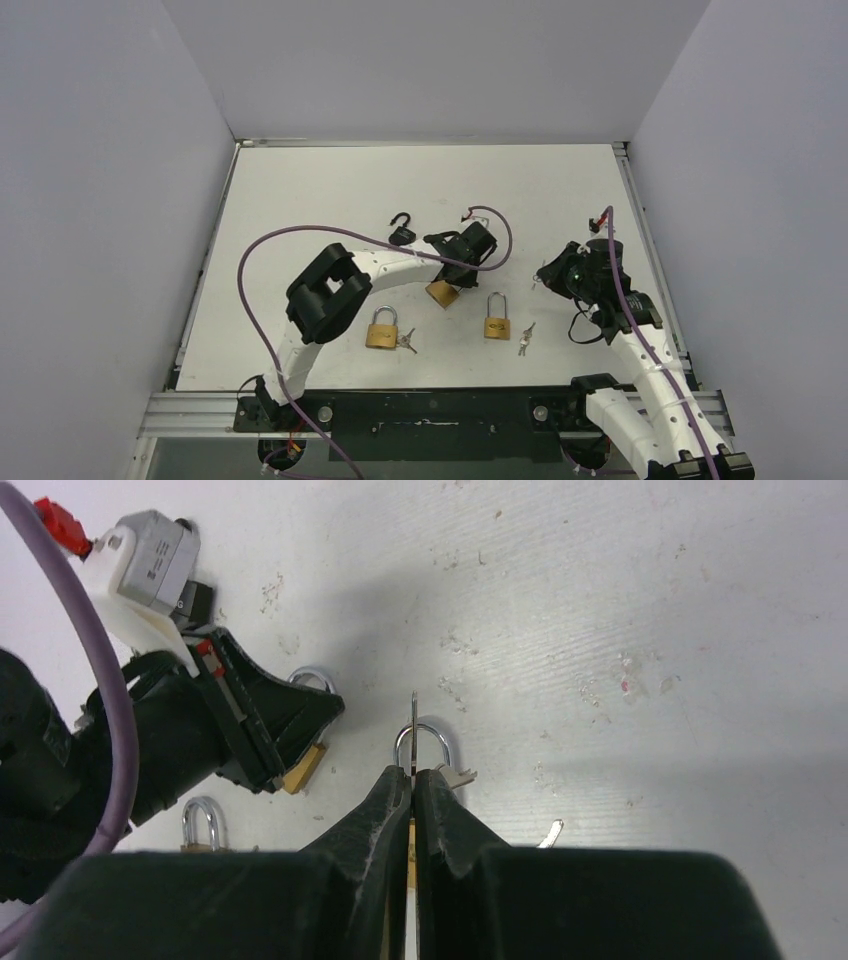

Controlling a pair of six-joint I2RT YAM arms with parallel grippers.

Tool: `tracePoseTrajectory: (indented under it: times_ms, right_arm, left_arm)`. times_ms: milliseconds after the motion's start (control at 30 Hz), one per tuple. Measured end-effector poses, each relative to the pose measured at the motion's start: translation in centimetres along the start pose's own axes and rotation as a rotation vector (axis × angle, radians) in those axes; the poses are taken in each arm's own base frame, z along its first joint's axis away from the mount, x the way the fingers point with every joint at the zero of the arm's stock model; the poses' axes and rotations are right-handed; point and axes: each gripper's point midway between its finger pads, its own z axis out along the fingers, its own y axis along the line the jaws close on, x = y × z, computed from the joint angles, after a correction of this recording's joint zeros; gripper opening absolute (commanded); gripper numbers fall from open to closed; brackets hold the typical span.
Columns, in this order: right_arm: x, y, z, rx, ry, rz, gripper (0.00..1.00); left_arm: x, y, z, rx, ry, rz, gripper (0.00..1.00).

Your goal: Unlock with the key

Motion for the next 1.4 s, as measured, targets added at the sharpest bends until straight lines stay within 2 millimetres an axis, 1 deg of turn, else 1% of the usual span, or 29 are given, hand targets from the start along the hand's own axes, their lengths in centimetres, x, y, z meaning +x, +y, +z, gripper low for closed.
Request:
tracePoseTrajectory:
  times_ms: [100, 233, 433, 533, 700, 967, 1000, 1033, 1067, 1100, 1133, 1167, 1233, 1267, 1400]
  right_arm:
    - [-0.3, 0.1, 0.0, 0.002, -0.005, -0.001, 0.00]
    - [-0.2, 0.0, 0.2, 0.010, 0.002, -0.001, 0.00]
    - [-0.2, -0.1, 0.7, 0.014, 0.009, 0.001, 0.00]
    - [-0.3, 0.0, 0.8, 0.009, 0.008, 0.001, 0.00]
    - [-0.5, 0.4, 0.9, -0.009, 0.007, 0.000, 0.00]
    - [-0.5, 0.8, 1.0, -0.030, 0.007, -0.002, 0.00]
    - [-0.4, 0.8, 1.1, -0.031, 0.007, -0.002, 0.00]
    - [-0.4, 0.8, 1.1, -0.031, 0.008, -0.002, 0.00]
    - [-0.4, 0.8, 1.1, -0.031, 0.009, -0.002, 0.00]
    - [-0.3, 0.8, 1.2, -0.032, 0.012, -0.002, 0.00]
    - [-0.3, 0.8, 1.3, -0.032, 0.014, -0.001, 0.00]
    - [-0.2, 0.7, 1.4, -0.031, 0.018, -0.001, 0.00]
    - [0.0, 0.7, 1.5, -0.029, 0.026, 0.000, 0.00]
    - [0.1, 0.7, 1.6, -0.029, 0.029, -0.001, 0.00]
    - [0.3, 0.7, 1.7, -0.029, 0.035, -0.001, 0.00]
  left_arm:
    - [0.6, 0.3, -0.9, 0.021, -0.023, 0.022, 0.00]
    - [1.3, 0.7, -3.0, 0.056, -0.063, 0.043, 0.00]
    - [0.7, 1.0, -7.3, 0.124, -0.182, 0.029, 0.00]
    - [0.6, 1.4, -8.8, 0.144, -0.233, 0.018, 0.00]
    - [1.3, 2.3, -10.3, 0.162, -0.294, 0.000, 0.00]
    - [3.7, 4.4, -12.4, 0.199, -0.363, -0.066, 0.00]
    - [3.9, 4.7, -12.5, 0.199, -0.369, -0.076, 0.05]
    - [4.0, 5.0, -12.7, 0.198, -0.375, -0.087, 0.13]
    - [4.1, 5.2, -12.8, 0.197, -0.378, -0.093, 0.24]
    - [4.2, 5.4, -12.8, 0.193, -0.383, -0.101, 0.37]
    - [4.1, 5.5, -12.9, 0.190, -0.387, -0.106, 0.53]
    - [4.0, 5.5, -12.9, 0.188, -0.390, -0.112, 0.61]
    - [3.8, 5.5, -12.9, 0.187, -0.397, -0.127, 0.71]
    - [3.8, 5.5, -13.0, 0.186, -0.400, -0.132, 0.74]
    - [3.6, 5.7, -12.8, 0.173, -0.409, -0.155, 0.80]
